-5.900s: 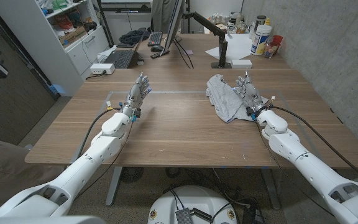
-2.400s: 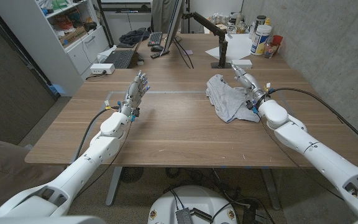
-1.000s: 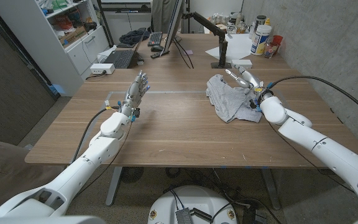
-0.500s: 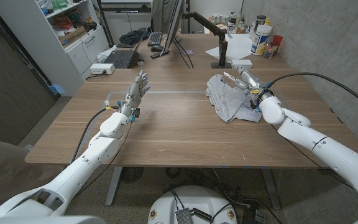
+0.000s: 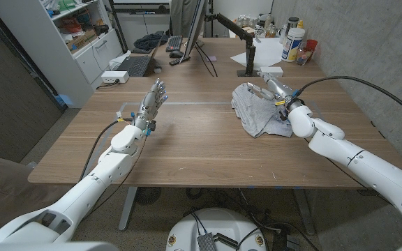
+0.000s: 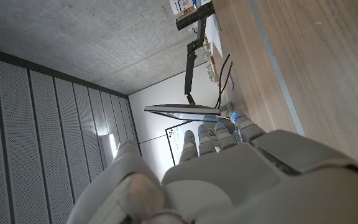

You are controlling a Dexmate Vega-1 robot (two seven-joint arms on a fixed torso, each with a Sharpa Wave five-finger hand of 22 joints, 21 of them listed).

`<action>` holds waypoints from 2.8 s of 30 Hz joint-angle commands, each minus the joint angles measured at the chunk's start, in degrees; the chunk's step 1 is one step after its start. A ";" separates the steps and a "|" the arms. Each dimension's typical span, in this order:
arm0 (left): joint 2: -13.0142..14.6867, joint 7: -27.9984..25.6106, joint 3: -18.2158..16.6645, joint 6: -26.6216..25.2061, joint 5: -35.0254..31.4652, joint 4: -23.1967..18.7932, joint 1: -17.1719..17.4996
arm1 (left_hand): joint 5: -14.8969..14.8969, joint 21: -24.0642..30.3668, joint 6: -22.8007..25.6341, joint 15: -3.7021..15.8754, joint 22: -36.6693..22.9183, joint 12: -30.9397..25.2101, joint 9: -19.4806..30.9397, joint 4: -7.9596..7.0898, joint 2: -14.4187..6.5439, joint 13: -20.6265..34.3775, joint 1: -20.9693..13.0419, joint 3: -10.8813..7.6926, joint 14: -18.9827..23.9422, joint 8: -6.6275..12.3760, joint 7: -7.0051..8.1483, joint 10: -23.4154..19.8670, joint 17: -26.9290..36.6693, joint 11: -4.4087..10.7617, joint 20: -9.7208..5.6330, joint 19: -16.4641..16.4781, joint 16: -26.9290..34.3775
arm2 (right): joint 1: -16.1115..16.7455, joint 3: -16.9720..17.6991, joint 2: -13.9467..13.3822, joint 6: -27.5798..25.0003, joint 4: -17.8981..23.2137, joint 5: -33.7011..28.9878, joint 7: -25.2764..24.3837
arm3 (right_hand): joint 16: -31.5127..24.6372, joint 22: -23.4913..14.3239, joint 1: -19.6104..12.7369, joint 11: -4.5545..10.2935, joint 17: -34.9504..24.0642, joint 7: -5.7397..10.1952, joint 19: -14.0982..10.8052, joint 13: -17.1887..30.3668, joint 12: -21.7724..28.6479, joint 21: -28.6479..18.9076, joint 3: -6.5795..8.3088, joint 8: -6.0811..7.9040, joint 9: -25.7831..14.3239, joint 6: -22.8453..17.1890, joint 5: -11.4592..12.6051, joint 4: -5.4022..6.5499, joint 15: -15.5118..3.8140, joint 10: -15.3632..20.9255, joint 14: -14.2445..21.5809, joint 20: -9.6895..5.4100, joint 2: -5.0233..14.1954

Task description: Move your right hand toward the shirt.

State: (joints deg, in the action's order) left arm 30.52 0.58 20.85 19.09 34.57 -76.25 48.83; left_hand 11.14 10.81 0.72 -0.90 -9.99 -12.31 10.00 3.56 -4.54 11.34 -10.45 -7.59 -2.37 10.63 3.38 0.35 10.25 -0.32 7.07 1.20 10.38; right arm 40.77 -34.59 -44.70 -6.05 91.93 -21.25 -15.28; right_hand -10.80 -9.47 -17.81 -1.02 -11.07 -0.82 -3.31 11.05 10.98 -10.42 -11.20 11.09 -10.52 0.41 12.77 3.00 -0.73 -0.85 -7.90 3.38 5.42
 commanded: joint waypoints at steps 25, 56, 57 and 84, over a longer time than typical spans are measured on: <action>-0.29 0.16 0.00 0.72 0.12 0.60 0.05 | 0.11 0.27 0.53 -0.12 -0.14 -0.12 0.25 0.23 0.13 0.07 -0.54 -0.25 -0.67 0.16 0.13 0.21 0.23 0.22 0.31 -0.45 0.36 | -1.92 -2.96 -1.25 -5.29 1.21 -8.47 2.61 | -0.10 -0.24 0.43 -0.56 -0.12 0.05 0.58 0.11 -0.18 -0.11 -0.49 0.01 -0.30 0.32 -0.08 0.20 -0.07 -1.41 -1.18 0.17 -0.51; -0.27 -0.66 -0.15 0.76 -0.17 0.16 0.30 | 0.10 0.28 1.02 -0.06 -0.14 -0.11 0.24 0.30 0.13 0.07 -0.54 -0.25 -0.63 0.27 -0.03 0.21 0.23 0.28 0.30 -0.48 0.39 | -5.47 -5.54 0.61 -5.72 -5.12 -8.25 4.38 | -0.25 -0.24 0.63 -0.41 -0.10 0.06 0.64 0.10 0.01 -0.20 -0.58 0.00 -0.31 0.42 -0.21 0.25 -0.10 -1.69 -1.32 0.15 -0.49; -0.27 -0.66 -0.15 0.75 -0.17 0.16 0.30 | 0.10 0.28 1.05 -0.11 -0.14 -0.12 0.25 0.30 0.13 0.07 -0.54 -0.25 -0.63 0.28 -0.05 0.18 0.23 0.23 0.29 -0.48 0.39 | -5.49 -5.58 0.59 -5.73 -5.11 -8.22 4.36 | -0.27 -0.24 0.62 -0.46 -0.10 0.08 0.62 0.10 0.02 -0.21 -0.58 0.01 -0.31 0.41 -0.21 0.25 -0.10 -1.69 -1.28 0.15 -0.48; 0.13 -1.96 -0.07 -0.52 -0.63 -1.65 0.80 | 0.11 0.30 1.60 -0.15 -0.14 -0.18 0.25 0.31 0.05 0.07 -0.50 -0.26 -0.62 0.36 -0.17 0.01 0.24 0.16 0.11 -0.48 0.41 | -6.64 -6.59 0.37 -4.69 -6.84 -7.49 5.56 | -0.35 -0.24 0.79 -0.42 -0.10 0.03 0.71 0.09 0.16 -0.25 -0.64 0.01 -0.33 0.49 -0.28 0.31 -0.02 -1.75 -1.42 0.19 -0.42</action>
State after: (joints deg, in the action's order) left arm 30.49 -1.08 20.73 19.10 34.07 -77.41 49.52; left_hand 11.14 10.81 1.65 -0.90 -9.99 -12.31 10.00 3.55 -4.54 11.32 -10.45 -7.59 -2.37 10.63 3.08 0.35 10.25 -0.32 6.86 0.99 10.38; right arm 34.45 -40.90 -44.31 -10.66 85.59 -29.01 -10.01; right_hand -10.80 -9.47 -17.60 -1.65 -11.05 -0.82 -2.68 11.04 10.99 -10.41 -11.37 11.09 -10.52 0.41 12.49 3.18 -0.72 -2.27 -8.71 3.38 5.21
